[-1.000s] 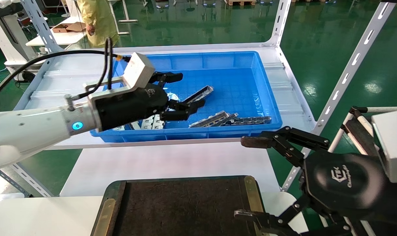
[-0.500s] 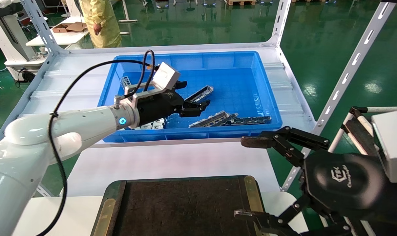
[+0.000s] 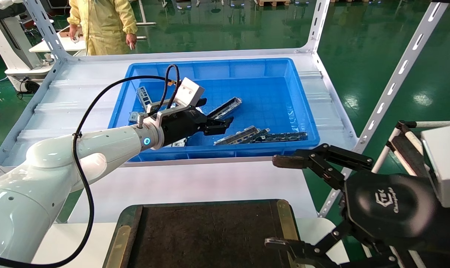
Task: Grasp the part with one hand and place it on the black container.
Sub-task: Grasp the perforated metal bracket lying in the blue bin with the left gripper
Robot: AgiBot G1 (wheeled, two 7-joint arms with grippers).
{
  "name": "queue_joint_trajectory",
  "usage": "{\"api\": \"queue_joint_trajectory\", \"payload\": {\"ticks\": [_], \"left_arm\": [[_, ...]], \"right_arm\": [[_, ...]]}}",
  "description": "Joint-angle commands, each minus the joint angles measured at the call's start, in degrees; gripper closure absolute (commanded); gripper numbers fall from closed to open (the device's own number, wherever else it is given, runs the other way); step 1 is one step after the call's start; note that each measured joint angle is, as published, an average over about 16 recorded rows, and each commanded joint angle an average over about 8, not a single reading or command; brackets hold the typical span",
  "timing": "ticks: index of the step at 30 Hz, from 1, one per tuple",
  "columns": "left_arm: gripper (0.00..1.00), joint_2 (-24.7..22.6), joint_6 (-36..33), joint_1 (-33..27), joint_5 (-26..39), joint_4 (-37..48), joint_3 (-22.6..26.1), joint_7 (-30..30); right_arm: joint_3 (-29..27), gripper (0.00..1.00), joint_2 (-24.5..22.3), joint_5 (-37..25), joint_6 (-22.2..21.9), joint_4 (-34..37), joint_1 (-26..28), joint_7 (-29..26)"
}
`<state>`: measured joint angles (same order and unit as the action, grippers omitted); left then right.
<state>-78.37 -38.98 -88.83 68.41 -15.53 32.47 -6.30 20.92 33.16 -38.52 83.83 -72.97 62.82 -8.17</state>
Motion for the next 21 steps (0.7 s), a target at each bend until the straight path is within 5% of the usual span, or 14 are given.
{"api": "queue_joint_trajectory", "payload": {"ticks": [1, 21], "left_arm": [[1.0, -0.03, 0.7, 0.06, -0.75, -0.04, 1.0, 0.39], [1.0, 0.15, 4.76, 1.2, -7.98, -0.77, 8.93, 2.73]], "right_arm": [[0.0, 1.0, 0.0, 0.0, 0.0, 0.0, 0.0, 0.0], [0.02, 1.0, -0.01, 0.01, -0.01, 0.0, 0.0, 0.01]]}}
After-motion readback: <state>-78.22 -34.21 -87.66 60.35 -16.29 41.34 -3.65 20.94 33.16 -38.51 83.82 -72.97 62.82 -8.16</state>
